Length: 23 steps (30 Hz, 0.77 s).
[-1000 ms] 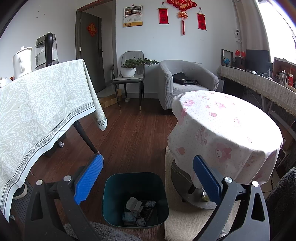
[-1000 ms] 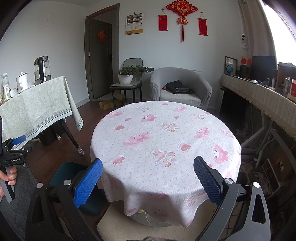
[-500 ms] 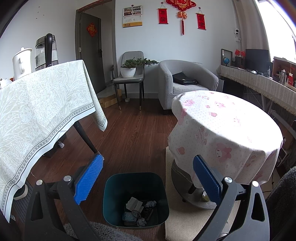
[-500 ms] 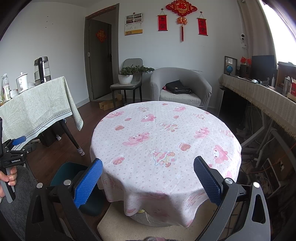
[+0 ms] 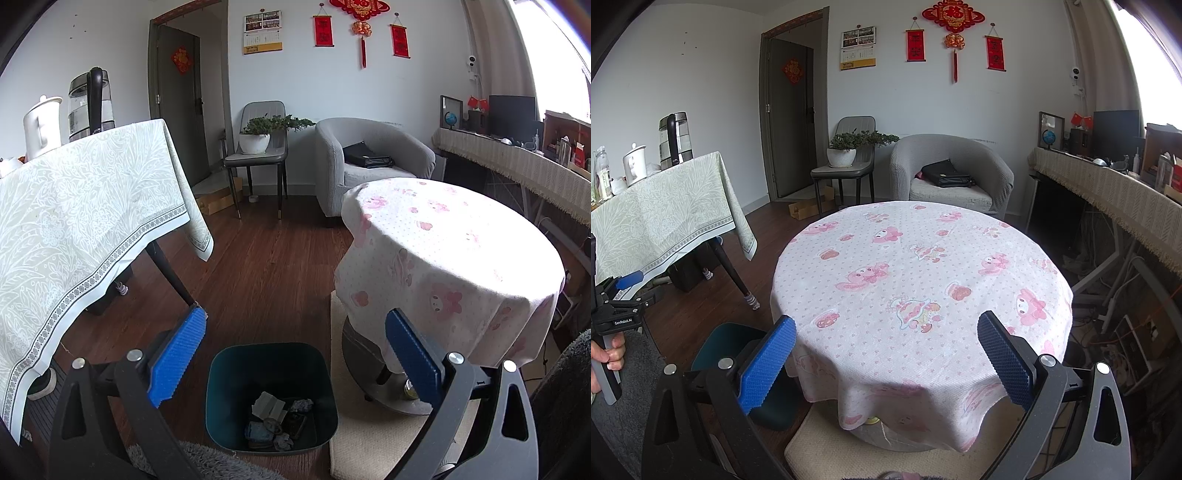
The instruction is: Collect trash
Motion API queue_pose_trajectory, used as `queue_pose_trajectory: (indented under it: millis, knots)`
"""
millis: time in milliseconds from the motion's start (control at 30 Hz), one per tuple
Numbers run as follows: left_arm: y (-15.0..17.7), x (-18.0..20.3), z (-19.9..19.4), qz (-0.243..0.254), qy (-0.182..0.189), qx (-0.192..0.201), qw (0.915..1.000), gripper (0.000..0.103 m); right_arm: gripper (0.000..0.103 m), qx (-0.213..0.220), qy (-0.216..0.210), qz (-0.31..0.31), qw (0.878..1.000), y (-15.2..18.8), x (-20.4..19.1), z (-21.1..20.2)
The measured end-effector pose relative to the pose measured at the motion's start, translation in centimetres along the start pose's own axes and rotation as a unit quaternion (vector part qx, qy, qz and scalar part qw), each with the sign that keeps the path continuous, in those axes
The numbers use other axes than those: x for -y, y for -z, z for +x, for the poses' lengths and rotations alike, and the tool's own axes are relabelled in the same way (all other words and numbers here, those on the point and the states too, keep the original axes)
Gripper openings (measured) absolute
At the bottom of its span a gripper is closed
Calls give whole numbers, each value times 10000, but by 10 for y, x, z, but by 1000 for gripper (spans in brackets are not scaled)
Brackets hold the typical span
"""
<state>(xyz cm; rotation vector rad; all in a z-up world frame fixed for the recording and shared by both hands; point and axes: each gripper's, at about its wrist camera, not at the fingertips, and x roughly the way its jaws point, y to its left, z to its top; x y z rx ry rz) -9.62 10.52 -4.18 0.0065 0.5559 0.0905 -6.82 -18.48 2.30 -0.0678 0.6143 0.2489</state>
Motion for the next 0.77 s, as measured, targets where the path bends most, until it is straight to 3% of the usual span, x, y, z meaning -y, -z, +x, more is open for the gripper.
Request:
queue_pose_trajectory:
  millis: [767]
  knots:
    - [2,-14,1,-104,63,-37,9999,99,100,-3,3,1,10000,0,0,-1]
